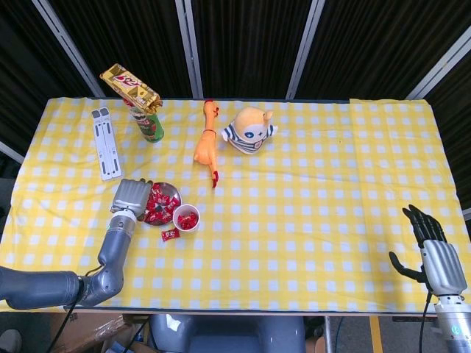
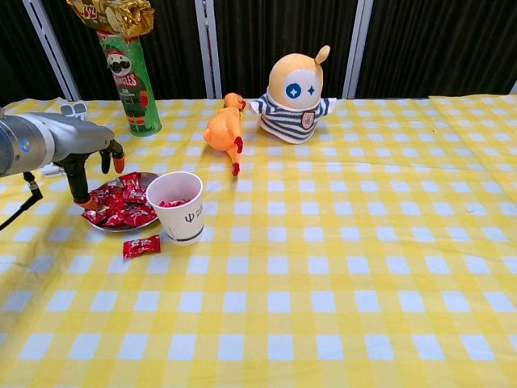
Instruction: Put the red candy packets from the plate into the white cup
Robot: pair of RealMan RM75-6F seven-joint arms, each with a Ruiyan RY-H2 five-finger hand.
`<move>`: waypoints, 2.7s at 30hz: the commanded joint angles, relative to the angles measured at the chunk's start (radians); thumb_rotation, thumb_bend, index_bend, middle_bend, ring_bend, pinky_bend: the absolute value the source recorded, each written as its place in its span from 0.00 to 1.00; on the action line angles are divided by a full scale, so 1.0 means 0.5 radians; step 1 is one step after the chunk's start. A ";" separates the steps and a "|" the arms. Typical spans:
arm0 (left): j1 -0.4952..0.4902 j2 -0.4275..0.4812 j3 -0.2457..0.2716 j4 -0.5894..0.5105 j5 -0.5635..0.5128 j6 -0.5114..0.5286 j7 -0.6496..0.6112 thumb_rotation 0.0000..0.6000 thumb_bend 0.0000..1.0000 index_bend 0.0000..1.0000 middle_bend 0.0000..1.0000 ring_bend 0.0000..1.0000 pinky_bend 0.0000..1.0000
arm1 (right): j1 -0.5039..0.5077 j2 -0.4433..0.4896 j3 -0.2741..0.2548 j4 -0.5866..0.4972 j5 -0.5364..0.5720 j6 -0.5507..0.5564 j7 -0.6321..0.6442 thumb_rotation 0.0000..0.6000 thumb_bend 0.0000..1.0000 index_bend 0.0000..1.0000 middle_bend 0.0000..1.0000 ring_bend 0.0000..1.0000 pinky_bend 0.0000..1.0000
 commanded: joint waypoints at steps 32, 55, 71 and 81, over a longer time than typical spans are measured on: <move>-0.027 -0.209 -0.019 0.190 -0.022 -0.059 0.093 1.00 0.24 0.27 0.26 0.90 0.93 | 0.006 0.006 -0.003 -0.007 0.006 -0.021 0.022 1.00 0.41 0.00 0.00 0.00 0.00; 0.014 -0.252 0.011 0.204 0.076 -0.034 0.105 1.00 0.35 0.47 0.54 0.91 0.93 | 0.001 0.010 -0.009 -0.017 -0.003 -0.013 0.027 1.00 0.41 0.00 0.00 0.00 0.00; 0.053 -0.227 0.004 0.230 0.147 -0.017 0.085 1.00 0.40 0.53 0.61 0.91 0.94 | 0.002 0.011 -0.007 -0.019 -0.001 -0.013 0.031 1.00 0.41 0.00 0.00 0.00 0.00; 0.068 -0.126 -0.039 0.154 0.181 0.022 0.068 1.00 0.40 0.54 0.61 0.91 0.94 | -0.002 0.010 -0.007 -0.017 0.000 -0.007 0.034 1.00 0.41 0.00 0.00 0.00 0.00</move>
